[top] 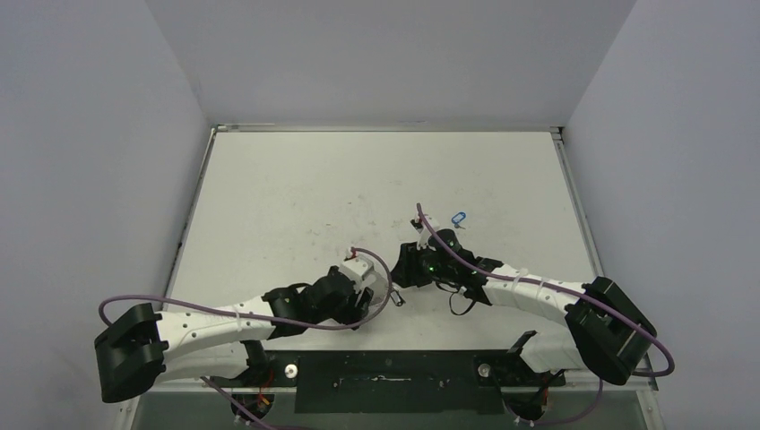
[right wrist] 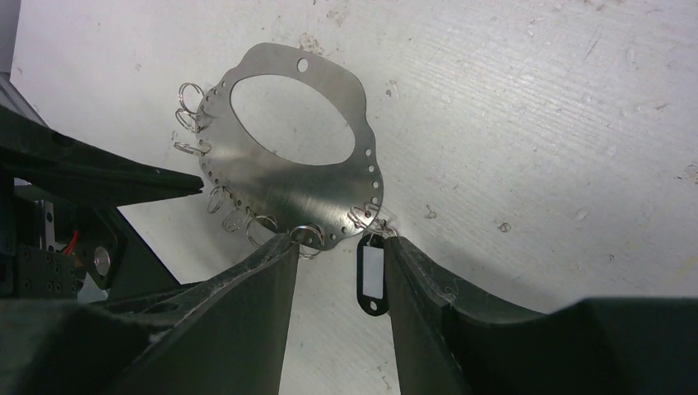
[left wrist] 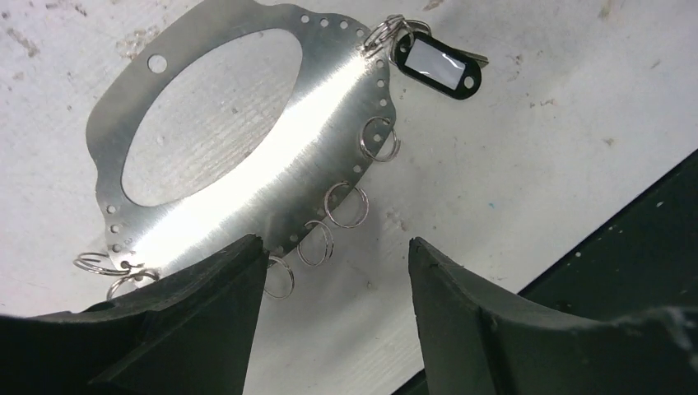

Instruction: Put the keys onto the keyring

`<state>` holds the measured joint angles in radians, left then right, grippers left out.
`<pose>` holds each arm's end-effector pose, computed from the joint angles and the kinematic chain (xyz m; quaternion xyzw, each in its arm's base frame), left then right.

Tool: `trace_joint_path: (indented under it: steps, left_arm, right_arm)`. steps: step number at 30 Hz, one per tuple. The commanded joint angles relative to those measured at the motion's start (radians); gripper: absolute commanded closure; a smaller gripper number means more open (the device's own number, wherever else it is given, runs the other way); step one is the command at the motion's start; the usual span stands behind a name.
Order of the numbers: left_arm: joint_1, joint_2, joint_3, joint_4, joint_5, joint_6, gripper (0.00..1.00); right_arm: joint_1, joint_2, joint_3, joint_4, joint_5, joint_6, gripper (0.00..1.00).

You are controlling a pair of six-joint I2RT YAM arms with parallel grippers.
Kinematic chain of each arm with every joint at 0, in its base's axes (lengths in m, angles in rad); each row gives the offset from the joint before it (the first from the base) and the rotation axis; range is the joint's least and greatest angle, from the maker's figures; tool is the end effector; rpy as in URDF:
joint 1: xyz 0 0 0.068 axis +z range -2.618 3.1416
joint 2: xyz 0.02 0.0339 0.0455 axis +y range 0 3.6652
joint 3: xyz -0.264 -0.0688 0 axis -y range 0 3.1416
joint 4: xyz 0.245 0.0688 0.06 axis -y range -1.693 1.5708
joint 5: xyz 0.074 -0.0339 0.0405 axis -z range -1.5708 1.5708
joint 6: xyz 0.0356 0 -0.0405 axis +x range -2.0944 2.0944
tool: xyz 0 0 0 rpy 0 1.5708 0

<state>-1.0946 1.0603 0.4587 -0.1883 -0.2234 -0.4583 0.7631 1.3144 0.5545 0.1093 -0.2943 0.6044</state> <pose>0.1003 -0.1772 0.1774 0.2472 0.8861 -0.1915 0.3421 0.1793 0.1858 0.1781 -0.1352 0.8784 0.3793 0.2575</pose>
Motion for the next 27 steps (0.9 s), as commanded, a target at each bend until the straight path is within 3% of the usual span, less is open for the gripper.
trace_joint_path:
  steps: [1,5,9,27]
  left_arm:
    - [-0.074,-0.009,0.021,0.057,-0.127,0.195,0.39]
    - [-0.123,0.001,0.017,0.060,-0.191,0.244,0.50]
    - [-0.138,0.016,0.017,0.070,-0.214,0.250,0.54]
    - [-0.179,0.121,0.091,-0.021,-0.295,0.147,0.53]
  right_arm:
    - [-0.012,-0.032,-0.008,0.012,-0.021,-0.017,0.56]
    - [-0.017,-0.031,-0.007,0.009,-0.025,-0.021,0.56]
    - [-0.020,-0.029,-0.004,0.007,-0.027,-0.023,0.56]
    - [-0.036,-0.031,0.008,-0.026,-0.042,-0.044,0.56]
